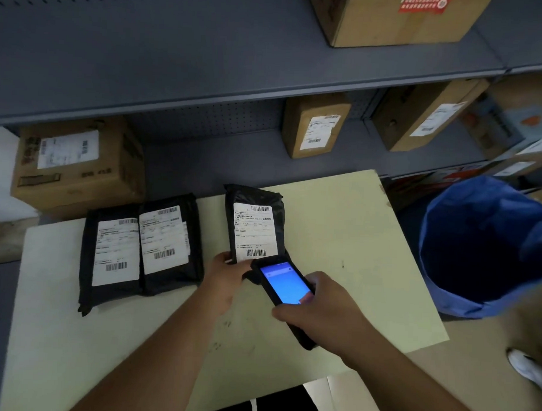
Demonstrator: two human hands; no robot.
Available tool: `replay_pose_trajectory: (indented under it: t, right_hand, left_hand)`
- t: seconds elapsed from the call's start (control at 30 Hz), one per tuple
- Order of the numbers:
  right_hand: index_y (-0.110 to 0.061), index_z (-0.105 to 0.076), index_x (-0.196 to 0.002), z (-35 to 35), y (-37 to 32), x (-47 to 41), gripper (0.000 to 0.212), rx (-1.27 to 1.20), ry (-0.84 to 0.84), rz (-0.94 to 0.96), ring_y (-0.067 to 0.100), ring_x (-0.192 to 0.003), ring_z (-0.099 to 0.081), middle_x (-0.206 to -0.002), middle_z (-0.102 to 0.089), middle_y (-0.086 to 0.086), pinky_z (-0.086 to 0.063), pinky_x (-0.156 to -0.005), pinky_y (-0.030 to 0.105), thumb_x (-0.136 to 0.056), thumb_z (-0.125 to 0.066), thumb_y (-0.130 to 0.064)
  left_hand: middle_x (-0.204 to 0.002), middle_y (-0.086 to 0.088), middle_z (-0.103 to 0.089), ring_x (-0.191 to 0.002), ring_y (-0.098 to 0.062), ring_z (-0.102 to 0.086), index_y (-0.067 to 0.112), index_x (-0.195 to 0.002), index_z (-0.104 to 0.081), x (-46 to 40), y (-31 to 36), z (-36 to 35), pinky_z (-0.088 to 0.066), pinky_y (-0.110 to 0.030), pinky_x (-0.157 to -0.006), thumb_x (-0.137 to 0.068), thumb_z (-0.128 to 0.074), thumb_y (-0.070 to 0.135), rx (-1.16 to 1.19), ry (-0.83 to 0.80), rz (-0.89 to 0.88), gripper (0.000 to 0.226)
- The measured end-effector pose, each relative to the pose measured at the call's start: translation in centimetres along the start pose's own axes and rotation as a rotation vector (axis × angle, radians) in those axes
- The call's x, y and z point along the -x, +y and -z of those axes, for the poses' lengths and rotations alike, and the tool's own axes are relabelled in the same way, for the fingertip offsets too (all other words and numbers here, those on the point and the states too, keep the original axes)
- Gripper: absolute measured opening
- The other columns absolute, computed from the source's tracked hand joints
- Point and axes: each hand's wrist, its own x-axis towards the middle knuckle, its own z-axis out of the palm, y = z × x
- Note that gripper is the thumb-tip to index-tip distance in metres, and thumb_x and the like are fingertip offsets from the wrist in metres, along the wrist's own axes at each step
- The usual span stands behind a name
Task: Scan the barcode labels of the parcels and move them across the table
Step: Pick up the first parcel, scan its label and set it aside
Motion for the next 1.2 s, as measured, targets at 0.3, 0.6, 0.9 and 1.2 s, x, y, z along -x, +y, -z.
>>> replay_pose_trajectory:
  t: [0.3, 0.6, 0.9, 1.2]
  right_hand:
    - [-0.024, -0.057, -0.109, 3.5, 2.1, -1.7, 0.043, -0.051, 0.006, -0.063, 0.009, -0.058, -0.057, -0.086, -0.062, -0.003, -0.048, -0.052, 0.02, -0.077, -0.085, -0.031]
    - [-0.023, -0.058, -0.107, 6.0, 4.0, -2.8, 0.038, -0.121, 0.009, -0.093, 0.003, -0.042, -0.053, -0.078, -0.061, -0.005, -0.044, -0.043, 0.012, -0.079, -0.083, -0.026]
    - [-0.021, -0.058, -0.102, 7.7, 5.4, -3.8, 0.033, -0.172, 0.065, -0.125, 0.004, -0.036, -0.049, -0.061, -0.057, -0.01, -0.04, -0.04, 0.01, -0.08, -0.082, -0.024]
    - [-0.026, -0.058, -0.105, 8.1, 6.4, -4.1, 0.037, -0.173, 0.095, -0.159, 0.007, -0.051, -0.055, -0.078, -0.061, -0.006, -0.048, -0.052, 0.016, -0.078, -0.082, -0.029]
  left_hand:
    - [-0.109, -0.006, -0.076, -0.093, -0.019, -0.075, 0.009, -0.119, -0.066, -2.5, 0.3, -5.6, -0.058, -0.035, -0.091, -0.086, -0.082, 0.014, -0.086, -0.028, 0.041, 0.037]
    - [-0.102, -0.001, -0.083, -0.098, -0.028, -0.078, 0.017, -0.107, -0.081, -4.7, 0.9, -10.3, -0.059, -0.05, -0.099, -0.062, -0.077, 0.033, -0.195, -0.066, 0.037, 0.048]
    - [-0.118, -0.001, -0.076, -0.107, -0.029, -0.072, 0.02, -0.123, -0.065, -5.7, 2.2, -14.3, -0.06, -0.051, -0.097, -0.071, -0.074, 0.022, -0.243, -0.06, -0.03, 0.052]
    - [-0.109, 0.001, -0.073, -0.107, -0.026, -0.071, 0.021, -0.112, -0.065, -5.7, 2.8, -17.8, -0.06, -0.046, -0.098, -0.093, -0.067, 0.004, -0.32, -0.079, -0.015, 0.025]
